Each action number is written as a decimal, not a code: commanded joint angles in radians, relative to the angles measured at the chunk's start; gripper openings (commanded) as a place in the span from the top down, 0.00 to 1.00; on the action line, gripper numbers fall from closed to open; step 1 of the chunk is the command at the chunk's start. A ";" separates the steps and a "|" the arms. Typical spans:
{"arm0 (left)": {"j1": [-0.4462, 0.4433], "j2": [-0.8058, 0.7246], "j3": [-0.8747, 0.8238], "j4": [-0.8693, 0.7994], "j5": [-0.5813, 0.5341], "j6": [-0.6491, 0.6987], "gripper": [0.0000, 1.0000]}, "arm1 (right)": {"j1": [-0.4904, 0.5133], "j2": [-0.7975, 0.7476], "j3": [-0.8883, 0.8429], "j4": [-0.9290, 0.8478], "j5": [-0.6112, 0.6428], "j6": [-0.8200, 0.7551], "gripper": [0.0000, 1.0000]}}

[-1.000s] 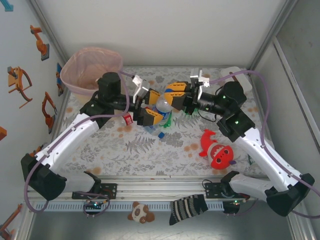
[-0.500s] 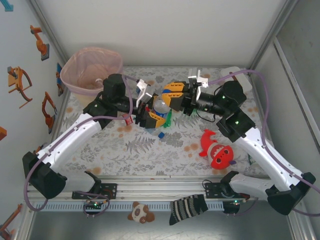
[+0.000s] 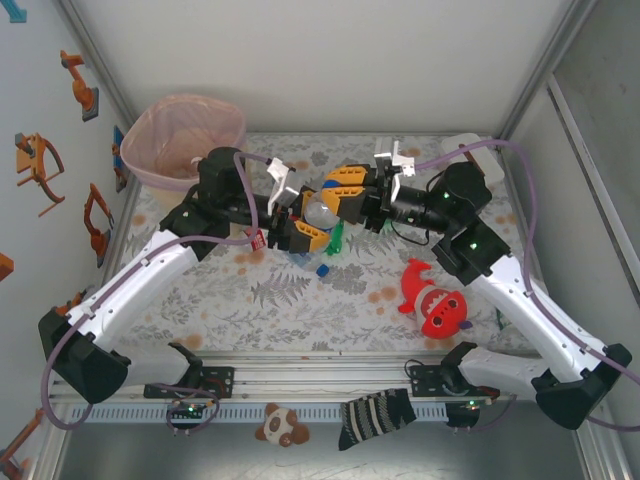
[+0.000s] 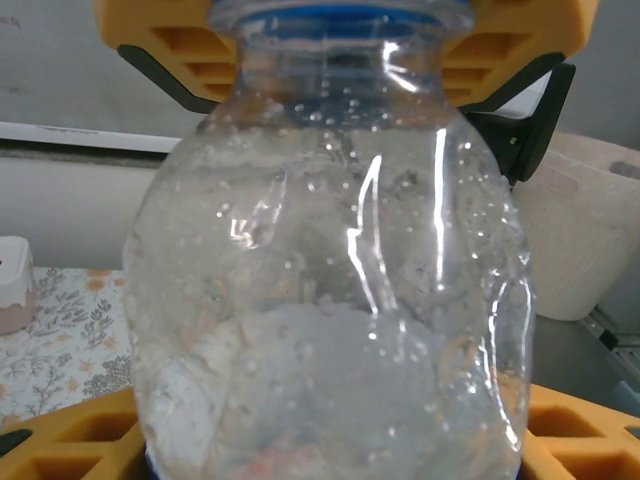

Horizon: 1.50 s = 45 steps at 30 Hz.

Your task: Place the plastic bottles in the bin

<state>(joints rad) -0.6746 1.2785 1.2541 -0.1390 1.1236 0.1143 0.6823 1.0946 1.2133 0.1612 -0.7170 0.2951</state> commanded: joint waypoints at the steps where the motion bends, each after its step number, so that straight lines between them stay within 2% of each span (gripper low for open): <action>1: -0.007 -0.033 -0.002 0.035 0.033 0.021 0.47 | 0.003 0.005 0.031 -0.008 0.028 -0.012 0.92; 7: -0.008 -0.034 -0.004 0.037 0.033 0.022 0.52 | 0.004 0.002 0.031 -0.015 0.035 -0.013 0.89; 9: -0.008 -0.034 0.000 0.027 0.032 0.025 0.52 | 0.004 0.001 0.034 -0.021 0.040 -0.013 0.80; 11: -0.007 -0.034 0.009 0.001 0.019 0.038 0.52 | 0.005 -0.002 0.033 -0.028 0.050 -0.016 0.63; 14: -0.004 -0.033 0.021 -0.034 -0.006 0.053 0.52 | 0.006 -0.014 0.034 -0.048 0.071 -0.023 0.46; 20: 0.022 -0.033 0.045 -0.064 -0.062 0.051 0.51 | 0.008 -0.062 0.027 -0.100 0.152 -0.057 0.34; 24: 0.064 -0.034 0.068 -0.073 -0.132 0.021 0.51 | 0.007 -0.088 0.025 -0.128 0.191 -0.080 0.33; 34: 0.215 -0.026 0.170 -0.138 -0.452 -0.041 0.52 | 0.007 -0.109 0.023 -0.164 0.222 -0.099 0.33; 39: 0.348 0.000 0.249 -0.164 -0.530 -0.103 0.52 | 0.008 -0.106 0.023 -0.170 0.226 -0.103 0.33; 45: 0.494 0.079 0.374 -0.283 -0.610 -0.117 0.52 | 0.008 -0.104 0.024 -0.179 0.226 -0.109 0.33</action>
<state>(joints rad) -0.2211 1.3251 1.5776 -0.3458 0.5808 0.0238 0.6849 0.9943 1.2213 -0.0181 -0.5034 0.2073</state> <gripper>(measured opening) 0.505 0.672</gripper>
